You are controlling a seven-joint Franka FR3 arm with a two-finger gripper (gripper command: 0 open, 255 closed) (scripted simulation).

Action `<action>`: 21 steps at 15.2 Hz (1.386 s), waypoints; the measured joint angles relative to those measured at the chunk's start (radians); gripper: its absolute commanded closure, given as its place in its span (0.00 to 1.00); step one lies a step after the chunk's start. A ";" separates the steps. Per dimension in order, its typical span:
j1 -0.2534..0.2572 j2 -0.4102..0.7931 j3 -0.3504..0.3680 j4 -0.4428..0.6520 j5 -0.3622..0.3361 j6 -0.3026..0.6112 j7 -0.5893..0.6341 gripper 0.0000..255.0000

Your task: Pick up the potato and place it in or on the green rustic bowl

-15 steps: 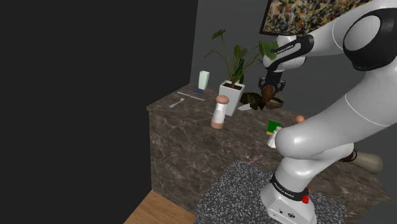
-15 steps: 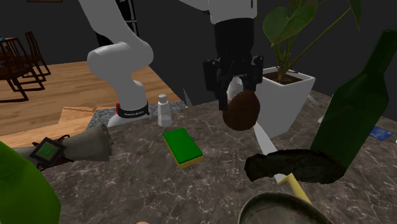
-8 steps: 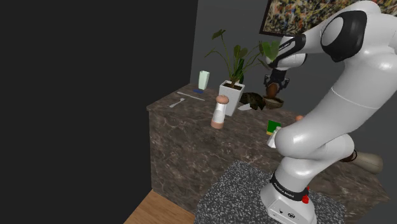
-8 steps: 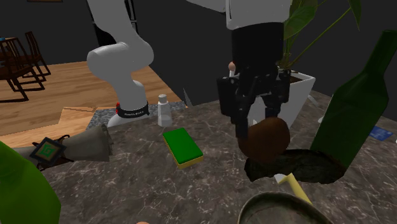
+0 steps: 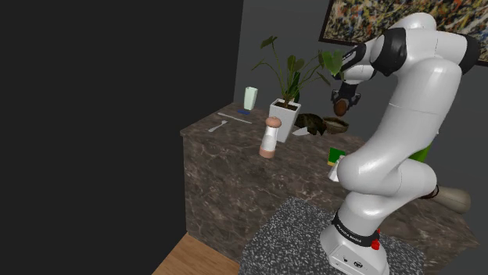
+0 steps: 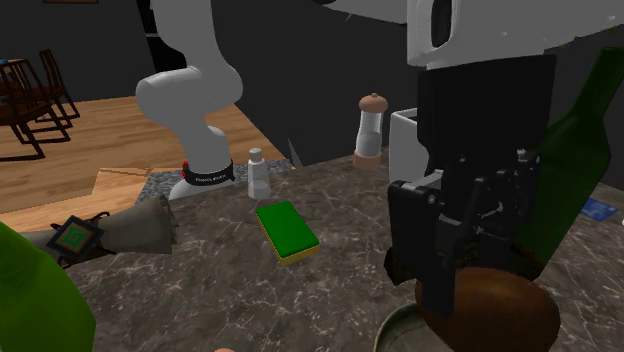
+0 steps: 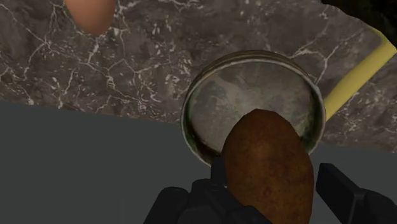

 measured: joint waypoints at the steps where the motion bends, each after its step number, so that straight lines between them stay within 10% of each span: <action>1: -0.004 0.019 -0.001 0.013 0.008 0.006 -0.008 1.00; 19: -0.015 0.096 0.000 -0.058 0.028 0.152 -0.017 1.00; 20: -0.015 0.096 0.000 -0.058 0.028 0.153 -0.017 0.00; 21: -0.015 0.096 0.000 -0.058 0.028 0.153 -0.017 0.00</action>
